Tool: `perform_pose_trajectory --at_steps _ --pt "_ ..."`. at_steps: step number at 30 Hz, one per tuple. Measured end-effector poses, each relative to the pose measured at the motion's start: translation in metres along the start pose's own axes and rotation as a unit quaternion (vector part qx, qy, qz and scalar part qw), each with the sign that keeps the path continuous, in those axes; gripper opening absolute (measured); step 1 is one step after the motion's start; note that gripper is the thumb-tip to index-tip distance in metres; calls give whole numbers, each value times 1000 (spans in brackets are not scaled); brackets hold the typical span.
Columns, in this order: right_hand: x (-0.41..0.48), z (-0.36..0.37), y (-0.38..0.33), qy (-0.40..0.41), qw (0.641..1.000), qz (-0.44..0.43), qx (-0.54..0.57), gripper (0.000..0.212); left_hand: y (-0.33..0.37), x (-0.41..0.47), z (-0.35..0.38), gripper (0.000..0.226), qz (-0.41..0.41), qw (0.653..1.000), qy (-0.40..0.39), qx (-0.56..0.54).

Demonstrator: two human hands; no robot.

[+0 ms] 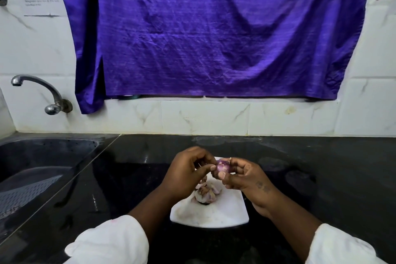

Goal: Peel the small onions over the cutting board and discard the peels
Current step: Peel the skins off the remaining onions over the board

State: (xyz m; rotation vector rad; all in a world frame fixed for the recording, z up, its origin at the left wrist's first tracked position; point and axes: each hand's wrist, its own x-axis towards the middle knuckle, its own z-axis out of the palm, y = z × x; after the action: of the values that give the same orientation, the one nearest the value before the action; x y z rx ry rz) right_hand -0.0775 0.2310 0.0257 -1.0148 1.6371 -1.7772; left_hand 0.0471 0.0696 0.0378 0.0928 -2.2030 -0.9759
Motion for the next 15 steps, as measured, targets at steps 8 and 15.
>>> perform_pose_trajectory --at_steps 8,15 --pt "2 -4 2 33 999 4 30 37 -6 -6 4 16 -48 998 -18 -23" --pt "4 -3 5 51 997 17 54 41 -8 -8 4 22 -67 996 -36 -44"
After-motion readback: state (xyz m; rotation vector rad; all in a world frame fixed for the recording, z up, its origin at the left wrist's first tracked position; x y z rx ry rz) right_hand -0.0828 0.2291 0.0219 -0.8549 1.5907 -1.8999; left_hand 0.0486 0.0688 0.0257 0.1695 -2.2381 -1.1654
